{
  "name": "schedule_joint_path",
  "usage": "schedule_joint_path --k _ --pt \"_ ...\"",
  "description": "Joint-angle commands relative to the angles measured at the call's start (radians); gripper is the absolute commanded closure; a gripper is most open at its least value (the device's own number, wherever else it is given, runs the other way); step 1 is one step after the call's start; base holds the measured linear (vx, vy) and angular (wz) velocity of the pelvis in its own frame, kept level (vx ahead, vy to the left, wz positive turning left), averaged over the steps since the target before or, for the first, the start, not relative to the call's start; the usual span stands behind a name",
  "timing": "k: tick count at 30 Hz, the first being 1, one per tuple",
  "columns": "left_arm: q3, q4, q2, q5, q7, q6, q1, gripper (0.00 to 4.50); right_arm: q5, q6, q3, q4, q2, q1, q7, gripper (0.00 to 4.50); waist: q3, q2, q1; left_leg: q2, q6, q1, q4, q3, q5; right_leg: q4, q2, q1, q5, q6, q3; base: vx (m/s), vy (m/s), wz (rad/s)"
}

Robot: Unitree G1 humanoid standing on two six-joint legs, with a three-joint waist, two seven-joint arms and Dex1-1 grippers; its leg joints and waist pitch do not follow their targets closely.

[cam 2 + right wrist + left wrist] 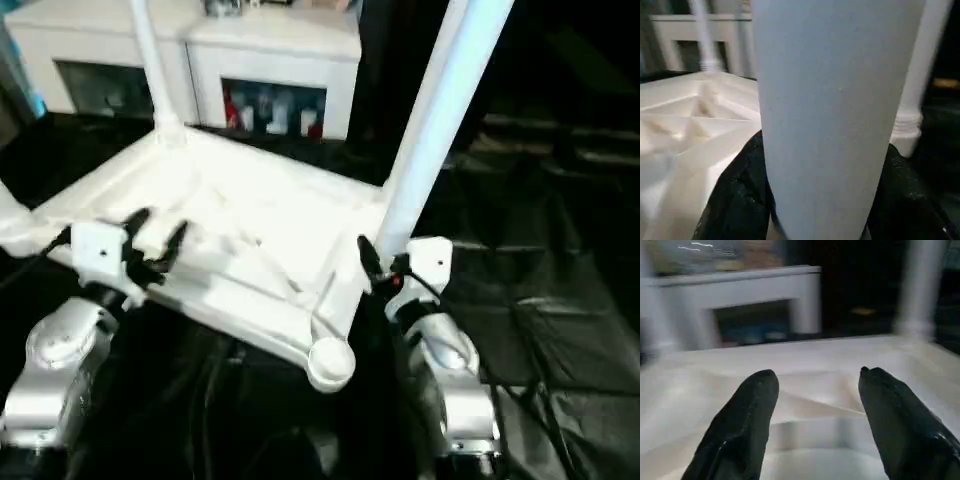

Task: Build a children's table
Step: Move to table, then move table base

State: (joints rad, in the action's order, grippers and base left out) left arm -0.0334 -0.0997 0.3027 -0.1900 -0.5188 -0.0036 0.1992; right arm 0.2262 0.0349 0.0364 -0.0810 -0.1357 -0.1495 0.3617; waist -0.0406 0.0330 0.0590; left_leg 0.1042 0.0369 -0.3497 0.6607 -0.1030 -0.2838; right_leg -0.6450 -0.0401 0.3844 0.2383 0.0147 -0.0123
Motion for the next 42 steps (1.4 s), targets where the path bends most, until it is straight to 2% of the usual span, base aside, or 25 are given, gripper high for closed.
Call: schedule_joint_path --k 1,3,6,7,8,9,10,12,13,15,16,17,18,19,20,21,23,25,26,27,31,32,37,40,42 --pt "0.04 -0.035 0.031 -0.019 -0.117 0.003 0.035 1.5 0.048 0.015 0.019 0.018 -0.024 -0.019 0.071 2.56 0.043 -0.018 0.001 0.08 -0.002 0.015 -0.098 0.009 0.06 0.061 -0.087 -0.05 -0.129 -0.209 -0.038 -0.065 -0.035 0.07" --pt "0.077 -0.075 0.068 -0.021 -0.233 0.008 0.069 1.33 0.086 0.062 0.018 0.018 -0.061 -0.024 0.14 2.56 0.032 -0.013 -0.002 0.094 -0.02 0.02 -0.118 -0.001 -0.112 0.084 -0.093 -0.046 0.085 -0.231 -0.041 -0.077 -0.036 0.08" --pt "0.154 -0.129 0.118 -0.041 -0.459 0.036 0.129 1.04 0.099 0.082 0.007 0.004 -0.125 -0.032 0.224 2.56 0.029 -0.026 0.0 0.103 -0.011 0.022 -0.126 -0.015 -0.158 0.091 -0.098 -0.04 0.185 -0.237 -0.043 -0.061 -0.031 0.05" --pt "0.168 -0.143 0.125 -0.027 -0.476 0.033 0.142 0.95 0.098 0.081 0.005 0.001 -0.133 -0.034 0.233 2.56 0.029 -0.023 0.001 0.104 -0.012 0.024 -0.127 -0.019 -0.165 0.094 -0.096 -0.037 0.196 -0.234 -0.042 -0.05 -0.026 0.04" --pt "0.209 -0.189 0.138 0.02 -0.51 0.004 0.177 0.88 0.087 0.067 -0.001 -0.008 -0.154 -0.039 0.258 2.56 0.031 -0.026 0.001 0.104 -0.015 0.027 -0.125 -0.026 -0.153 0.096 -0.094 -0.033 0.185 -0.234 -0.042 0.0 0.0 0.0" --pt "0.233 -0.214 0.144 0.037 -0.545 -0.015 0.197 0.82 0.087 0.062 -0.005 -0.009 -0.167 -0.04 0.279 2.56 0.035 -0.027 0.003 0.106 -0.019 0.017 -0.121 -0.028 -0.11 0.09 -0.1 -0.043 0.149 -0.242 -0.043 0.0 0.0 0.0" --pt "0.26 -0.247 0.151 0.049 -0.59 -0.033 0.223 0.73 0.092 0.061 -0.008 -0.009 -0.18 -0.041 0.305 2.56 0.036 -0.041 0.005 0.107 -0.018 0.014 -0.119 -0.03 -0.086 0.087 -0.101 -0.042 0.119 -0.248 -0.042 0.0 0.0 0.0" --pt "0.312 -0.33 0.159 0.083 -0.679 -0.082 0.286 0.63 0.115 0.081 -0.013 0.008 -0.207 -0.036 0.356 2.56 0.037 -0.034 0.003 0.107 -0.022 0.011 -0.119 -0.033 -0.076 0.086 -0.098 -0.045 0.086 -0.26 -0.038 0.0 0.0 0.0" --pt "0.313 -0.333 0.159 0.084 -0.681 -0.085 0.288 0.63 0.115 0.082 -0.013 0.008 -0.208 -0.036 0.357 2.56 0.039 -0.04 0.004 0.107 -0.026 0.012 -0.118 -0.033 -0.073 0.087 -0.098 -0.044 0.076 -0.263 -0.037 0.0 0.0 0.0" --pt "0.332 -0.371 0.159 0.105 -0.707 -0.121 0.314 0.92 0.121 0.09 -0.015 0.018 -0.219 -0.032 0.372 2.56 0.042 -0.038 0.002 0.107 -0.032 0.006 -0.116 -0.033 -0.042 0.08 -0.099 -0.05 0.011 -0.28 -0.034 0.0 0.0 0.0" --pt "0.362 -0.446 0.157 0.14 -0.745 -0.18 0.366 0.97 0.122 0.096 -0.02 0.032 -0.235 -0.023 0.39 2.56 0.045 -0.05 0.0 0.107 -0.041 0.011 -0.113 -0.036 -0.034 0.083 -0.094 -0.045 -0.022 -0.289 -0.029 0.0 0.0 0.0" --pt "0.373 -0.476 0.157 0.15 -0.76 -0.196 0.387 1.02 0.121 0.097 -0.023 0.037 -0.242 -0.02 0.396 2.56 0.05 -0.049 0.002 0.108 -0.043 0.013 -0.11 -0.036 -0.017 0.074 -0.096 -0.048 -0.063 -0.297 -0.029 0.0 0.0 0.0" --pt "0.393 -0.534 0.156 0.173 -0.788 -0.241 0.426 1.18 0.117 0.1 -0.028 0.047 -0.249 -0.011 0.402 2.56 0.05 -0.061 0.003 0.108 -0.055 0.009 -0.108 -0.037 0.006 0.07 -0.098 -0.047 -0.117 -0.313 -0.027 0.0 0.0 0.0" --pt "0.393 -0.534 0.156 0.173 -0.788 -0.241 0.426 1.33 0.117 0.1 -0.028 0.047 -0.249 -0.011 0.402 2.56 0.05 -0.057 0.002 0.109 -0.06 0.01 -0.108 -0.04 0.002 0.074 -0.097 -0.047 -0.123 -0.317 -0.024 0.0 0.0 0.0" --pt "0.4 -0.556 0.155 0.185 -0.791 -0.258 0.443 1.33 0.115 0.1 -0.029 0.052 -0.251 -0.006 0.404 2.56 0.054 -0.061 0.002 0.114 -0.059 0.005 -0.108 -0.037 0.012 0.064 -0.102 -0.053 -0.156 -0.331 -0.021 0.0 0.0 0.0" --pt "0.41 -0.587 0.153 0.197 -0.801 -0.277 0.466 1.44 0.113 0.102 -0.028 0.057 -0.253 0.0 0.408 2.56 0.053 -0.057 0.001 0.113 -0.064 0.003 -0.107 -0.039 0.013 0.067 -0.101 -0.052 -0.157 -0.333 -0.019 0.0 0.0 0.0" --pt "0.429 -0.644 0.15 0.219 -0.826 -0.309 0.51 1.62 0.117 0.119 -0.029 0.074 -0.263 0.015 0.418 2.56 0.054 -0.066 0.003 0.115 -0.07 0.004 -0.106 -0.039 0.013 0.067 -0.103 -0.053 -0.161 -0.341 -0.017 0.0 0.0 0.0" --pt "0.443 -0.666 0.151 0.235 -0.84 -0.324 0.53 1.81 0.115 0.124 -0.03 0.082 -0.27 0.024 0.422 2.56 0.052 -0.065 0.003 0.118 -0.068 0.002 -0.108 -0.038 0.008 0.067 -0.104 -0.057 -0.158 -0.342 -0.016 0.0 0.0 0.0" --pt "0.457 -0.702 0.146 0.254 -0.852 -0.351 0.556 1.87 0.112 0.123 -0.033 0.089 -0.278 0.035 0.426 2.56 0.053 -0.074 0.005 0.118 -0.066 0.002 -0.107 -0.038 0.005 0.065 -0.107 -0.056 -0.158 -0.346 -0.015 0.0 0.0 0.0" --pt "0.457 -0.702 0.146 0.254 -0.852 -0.351 0.556 1.94 0.112 0.123 -0.033 0.089 -0.278 0.035 0.426 2.56 0.051 -0.07 0.003 0.118 -0.069 0.002 -0.108 -0.04 -0.004 0.071 -0.105 -0.055 -0.146 -0.344 -0.015 0.0 0.0 0.0" --pt "0.468 -0.772 0.124 0.268 -0.883 -0.399 0.595 2.33 0.119 0.134 -0.034 0.107 -0.287 0.052 0.43 2.56 0.051 -0.073 0.005 0.12 -0.066 -0.002 -0.108 -0.04 -0.014 0.072 -0.11 -0.06 -0.115 -0.347 -0.015 0.0 0.0 0.0" --pt "0.48 -0.82 0.105 0.285 -0.889 -0.432 0.62 2.44 0.115 0.136 -0.029 0.113 -0.284 0.057 0.423 2.56 0.051 -0.079 0.006 0.119 -0.067 -0.002 -0.108 -0.039 -0.012 0.072 -0.109 -0.058 -0.114 -0.346 -0.015 0.0 0.0 0.0" --pt "0.487 -0.856 0.086 0.298 -0.89 -0.457 0.638 2.82 0.113 0.136 -0.03 0.119 -0.285 0.06 0.416 2.56 0.052 -0.075 0.005 0.121 -0.068 -0.004 -0.108 -0.039 -0.012 0.071 -0.113 -0.061 -0.125 -0.351 -0.014 0.0 0.0 0.0" --pt "0.484 -0.906 0.062 0.308 -0.899 -0.481 0.662 3.13 0.111 0.139 -0.032 0.131 -0.284 0.064 0.409 2.56 0.052 -0.084 0.004 0.119 -0.071 -0.003 -0.107 -0.039 -0.015 0.074 -0.111 -0.061 -0.116 -0.35 -0.015 0.0 0.0 0.0" --pt "0.491 -0.929 0.055 0.317 -0.902 -0.494 0.673 3.29 0.109 0.14 -0.032 0.137 -0.285 0.07 0.407 2.56 0.052 -0.082 0.004 0.12 -0.076 -0.005 -0.107 -0.039 -0.011 0.074 -0.111 -0.061 -0.122 -0.348 -0.014 0.0 0.0 0.0"
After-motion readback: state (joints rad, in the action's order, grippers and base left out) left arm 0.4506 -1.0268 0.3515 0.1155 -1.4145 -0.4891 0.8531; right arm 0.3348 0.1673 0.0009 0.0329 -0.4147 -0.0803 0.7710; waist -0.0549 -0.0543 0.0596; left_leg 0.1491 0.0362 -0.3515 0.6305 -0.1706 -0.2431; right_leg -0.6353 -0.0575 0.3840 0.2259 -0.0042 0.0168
